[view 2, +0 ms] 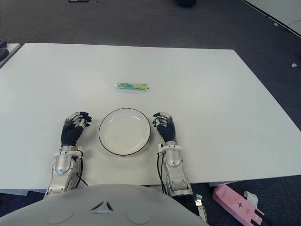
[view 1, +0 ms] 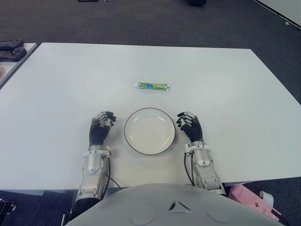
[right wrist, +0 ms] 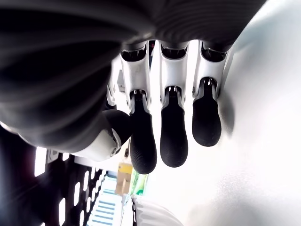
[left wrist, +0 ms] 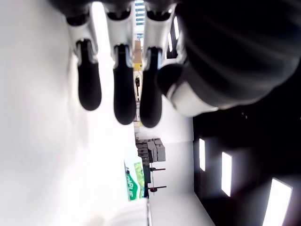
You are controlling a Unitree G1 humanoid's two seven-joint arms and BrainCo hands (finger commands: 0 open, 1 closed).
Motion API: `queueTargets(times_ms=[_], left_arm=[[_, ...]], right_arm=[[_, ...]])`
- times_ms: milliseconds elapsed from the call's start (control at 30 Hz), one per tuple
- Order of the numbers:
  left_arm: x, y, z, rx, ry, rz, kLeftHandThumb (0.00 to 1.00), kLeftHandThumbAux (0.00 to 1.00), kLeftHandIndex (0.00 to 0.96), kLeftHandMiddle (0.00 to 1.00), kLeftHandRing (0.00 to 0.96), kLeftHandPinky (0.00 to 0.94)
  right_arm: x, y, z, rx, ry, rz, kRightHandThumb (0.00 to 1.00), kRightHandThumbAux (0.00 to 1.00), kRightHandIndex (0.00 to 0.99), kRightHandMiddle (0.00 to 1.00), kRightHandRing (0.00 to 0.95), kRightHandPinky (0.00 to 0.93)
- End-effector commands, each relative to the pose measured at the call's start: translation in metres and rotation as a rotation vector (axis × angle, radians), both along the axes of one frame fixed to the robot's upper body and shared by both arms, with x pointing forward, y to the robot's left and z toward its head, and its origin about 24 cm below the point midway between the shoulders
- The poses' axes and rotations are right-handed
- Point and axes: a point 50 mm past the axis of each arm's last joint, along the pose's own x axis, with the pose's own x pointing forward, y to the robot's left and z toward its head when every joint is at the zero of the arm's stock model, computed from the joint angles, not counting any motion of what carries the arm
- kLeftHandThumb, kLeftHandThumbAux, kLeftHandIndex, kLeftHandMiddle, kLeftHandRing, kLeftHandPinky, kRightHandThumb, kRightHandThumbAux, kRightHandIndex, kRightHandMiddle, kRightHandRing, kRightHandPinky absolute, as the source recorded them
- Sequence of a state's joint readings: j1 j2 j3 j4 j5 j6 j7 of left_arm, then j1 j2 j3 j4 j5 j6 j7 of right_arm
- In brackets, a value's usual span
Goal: Put the toothpaste on the table into the plate.
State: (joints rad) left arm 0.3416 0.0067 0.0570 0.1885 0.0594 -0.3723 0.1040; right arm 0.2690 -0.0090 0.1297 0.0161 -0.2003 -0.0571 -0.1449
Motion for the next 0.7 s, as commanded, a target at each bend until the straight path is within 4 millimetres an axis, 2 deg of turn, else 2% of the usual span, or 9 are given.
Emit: queueTargets(times_ms=[33,167,400,567,700], left_arm=[[-0.009,-0.003,-0.014,-0.017,0.092,-0.002,0.710,0.721,0.426,0.498,0.499,0.495],[-0.008,-0.004,-0.014,-0.017,0.090,-0.002,0.710,0.721,0.427,0.499,0.499,0.497],[-0.007,-0.005,-0.015,-0.016,0.094,0.007,0.709,0.721,0.426,0.499,0.501,0.492],[-0.007,-0.005,-0.016,-0.017,0.098,0.009,0.708,0.722,0.426,0.498,0.498,0.485],[-0.007,-0.005,-0.016,-0.017,0.095,0.010,0.708,0.722,0.425,0.497,0.494,0.486]], right_arm=[[-0.003,-0.002,-0.008,-0.005,0.046,-0.010,0.706,0.728,0.430,0.617,0.626,0.631],[-0.001,-0.007,-0.005,-0.042,0.023,0.005,0.706,0.729,0.431,0.617,0.625,0.624],[0.025,-0.039,0.022,-0.217,-0.106,0.133,0.706,0.729,0.431,0.625,0.628,0.625],[0.035,-0.045,0.036,-0.312,-0.174,0.196,0.706,0.730,0.432,0.628,0.628,0.633],[0.053,-0.048,0.051,-0.439,-0.238,0.258,0.706,0.731,0.432,0.630,0.630,0.639]])
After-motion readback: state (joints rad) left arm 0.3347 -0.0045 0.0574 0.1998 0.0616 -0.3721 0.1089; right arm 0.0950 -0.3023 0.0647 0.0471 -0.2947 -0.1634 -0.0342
